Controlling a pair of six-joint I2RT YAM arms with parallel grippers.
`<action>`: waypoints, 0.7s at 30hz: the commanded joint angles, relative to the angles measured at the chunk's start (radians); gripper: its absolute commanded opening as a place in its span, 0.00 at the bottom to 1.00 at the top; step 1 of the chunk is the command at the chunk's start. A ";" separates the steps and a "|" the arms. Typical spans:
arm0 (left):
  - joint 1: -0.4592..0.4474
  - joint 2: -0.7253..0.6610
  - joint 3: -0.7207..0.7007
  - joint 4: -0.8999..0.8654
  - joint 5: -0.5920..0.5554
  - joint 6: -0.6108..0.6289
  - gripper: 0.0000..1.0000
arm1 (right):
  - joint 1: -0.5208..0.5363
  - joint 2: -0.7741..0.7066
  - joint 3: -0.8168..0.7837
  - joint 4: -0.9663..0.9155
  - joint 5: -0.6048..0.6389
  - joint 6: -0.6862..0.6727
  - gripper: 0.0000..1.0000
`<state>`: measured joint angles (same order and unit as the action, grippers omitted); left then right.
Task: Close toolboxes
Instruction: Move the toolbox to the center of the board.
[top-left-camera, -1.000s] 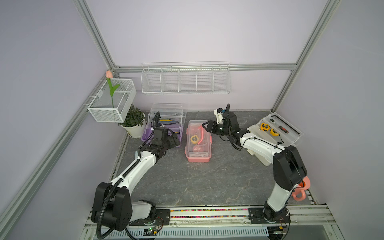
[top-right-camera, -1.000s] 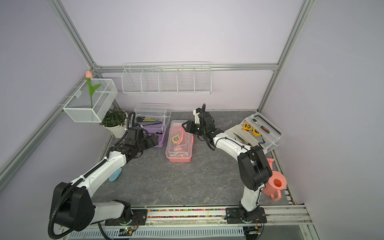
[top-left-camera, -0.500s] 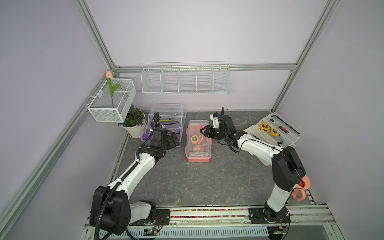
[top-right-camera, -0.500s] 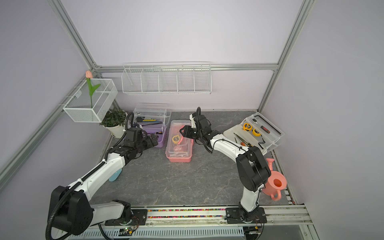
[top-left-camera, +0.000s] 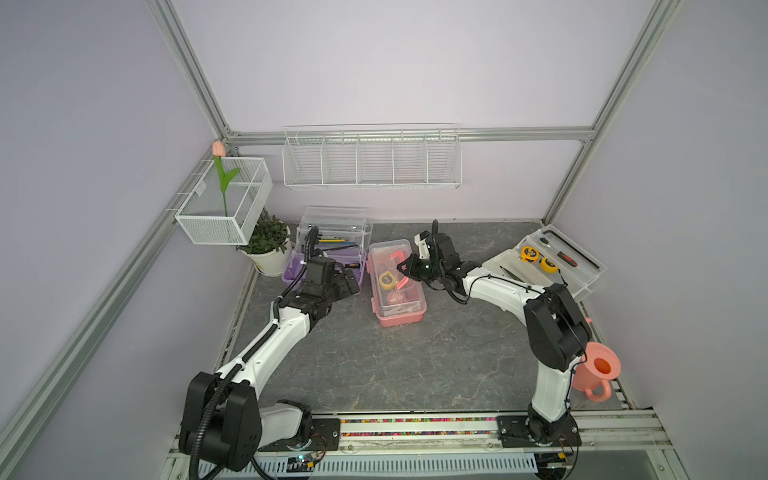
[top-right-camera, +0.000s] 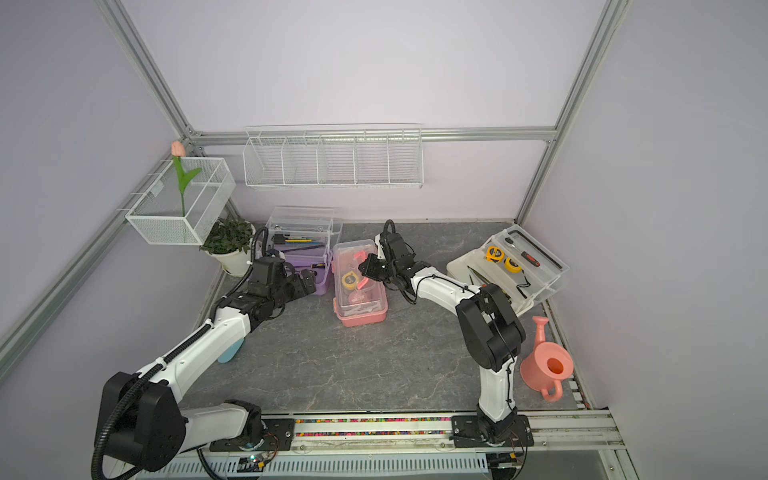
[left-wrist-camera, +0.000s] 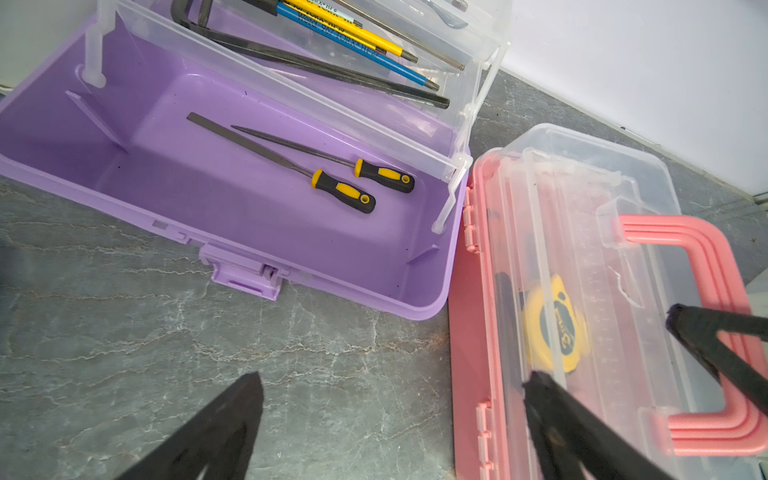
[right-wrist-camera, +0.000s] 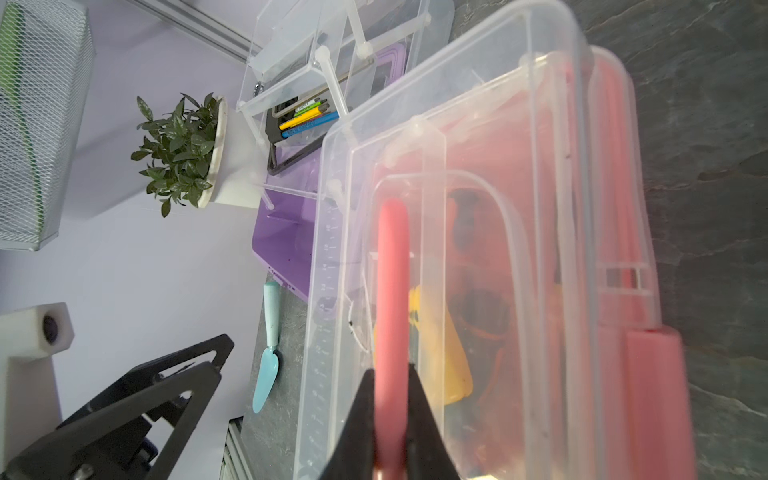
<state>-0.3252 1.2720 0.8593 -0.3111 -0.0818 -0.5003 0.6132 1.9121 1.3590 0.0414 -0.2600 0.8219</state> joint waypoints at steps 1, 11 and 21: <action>0.005 -0.020 -0.012 0.011 -0.017 -0.013 1.00 | -0.042 -0.012 0.023 0.034 0.034 -0.034 0.07; 0.006 -0.013 -0.017 0.016 -0.017 -0.014 1.00 | -0.219 -0.020 0.090 -0.034 0.088 -0.164 0.07; 0.005 0.039 0.008 0.020 -0.030 0.003 1.00 | -0.361 0.159 0.335 -0.081 0.022 -0.214 0.19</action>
<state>-0.3252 1.2808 0.8509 -0.3027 -0.0895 -0.4995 0.2558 2.0628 1.6379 -0.0879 -0.2073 0.6533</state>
